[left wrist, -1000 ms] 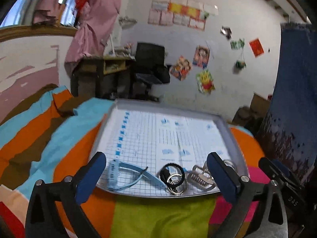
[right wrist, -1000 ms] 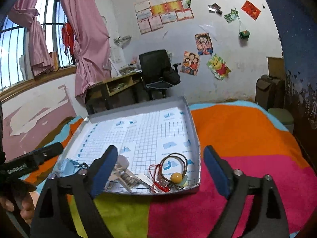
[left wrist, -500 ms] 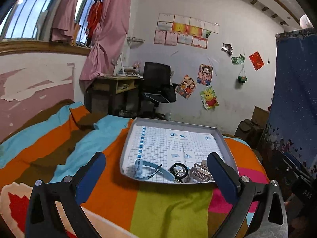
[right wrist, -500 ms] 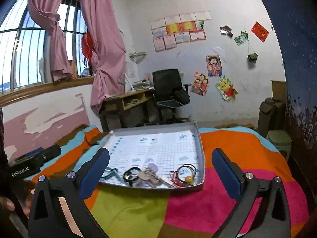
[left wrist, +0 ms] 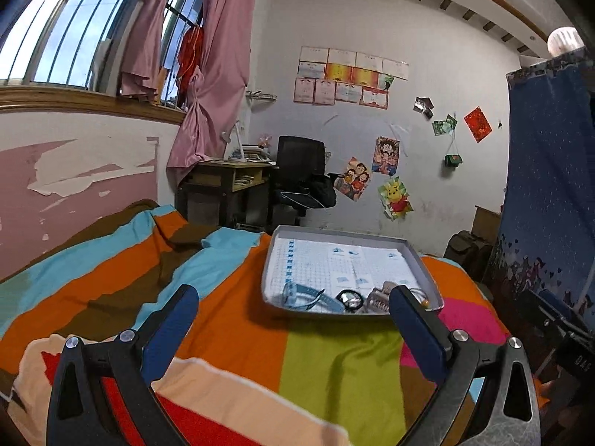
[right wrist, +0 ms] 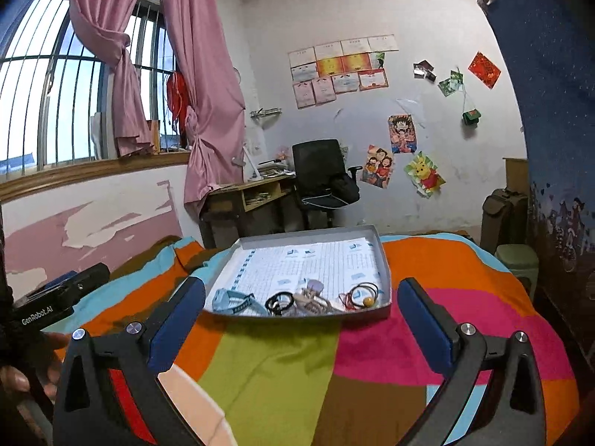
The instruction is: Organize jewelry
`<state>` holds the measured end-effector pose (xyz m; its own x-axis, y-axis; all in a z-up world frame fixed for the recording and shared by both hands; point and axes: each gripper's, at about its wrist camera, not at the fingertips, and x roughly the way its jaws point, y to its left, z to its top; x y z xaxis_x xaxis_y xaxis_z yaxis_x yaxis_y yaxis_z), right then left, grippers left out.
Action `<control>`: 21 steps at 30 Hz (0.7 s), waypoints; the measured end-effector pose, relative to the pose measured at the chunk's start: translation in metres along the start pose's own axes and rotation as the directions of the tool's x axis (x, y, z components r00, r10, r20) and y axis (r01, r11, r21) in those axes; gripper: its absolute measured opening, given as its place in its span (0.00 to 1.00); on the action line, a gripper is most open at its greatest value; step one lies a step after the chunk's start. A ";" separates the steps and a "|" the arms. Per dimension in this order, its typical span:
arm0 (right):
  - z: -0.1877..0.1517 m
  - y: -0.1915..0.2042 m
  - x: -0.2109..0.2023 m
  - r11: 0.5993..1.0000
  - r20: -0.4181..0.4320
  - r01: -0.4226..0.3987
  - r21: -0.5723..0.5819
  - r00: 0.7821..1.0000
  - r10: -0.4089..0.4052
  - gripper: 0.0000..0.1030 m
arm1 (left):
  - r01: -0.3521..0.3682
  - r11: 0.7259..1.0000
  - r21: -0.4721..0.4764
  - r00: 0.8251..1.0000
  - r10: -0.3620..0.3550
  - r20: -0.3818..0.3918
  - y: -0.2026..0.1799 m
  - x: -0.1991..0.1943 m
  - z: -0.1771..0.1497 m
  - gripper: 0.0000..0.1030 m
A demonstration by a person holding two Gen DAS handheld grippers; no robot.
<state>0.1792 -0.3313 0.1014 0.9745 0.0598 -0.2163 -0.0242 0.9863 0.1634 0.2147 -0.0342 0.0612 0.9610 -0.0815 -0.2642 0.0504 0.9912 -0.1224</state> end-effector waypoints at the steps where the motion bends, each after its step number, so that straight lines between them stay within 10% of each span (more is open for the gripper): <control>1: -0.003 0.001 -0.005 1.000 -0.002 0.001 0.001 1.000 -0.001 0.99 | -0.005 1.000 0.001 1.000 0.005 0.001 0.002 -0.002 -0.002 1.00; 21: -0.024 0.021 -0.005 0.999 -0.058 -0.016 -0.050 0.998 0.013 0.99 | -0.029 1.000 0.013 0.999 0.029 -0.023 0.027 -0.005 -0.028 1.00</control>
<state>0.1684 -0.3075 0.0831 0.9595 0.0817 -0.2695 -0.0512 0.9917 0.1181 0.2037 -0.0103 0.0320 0.9556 -0.0553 -0.2893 0.0266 0.9944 -0.1021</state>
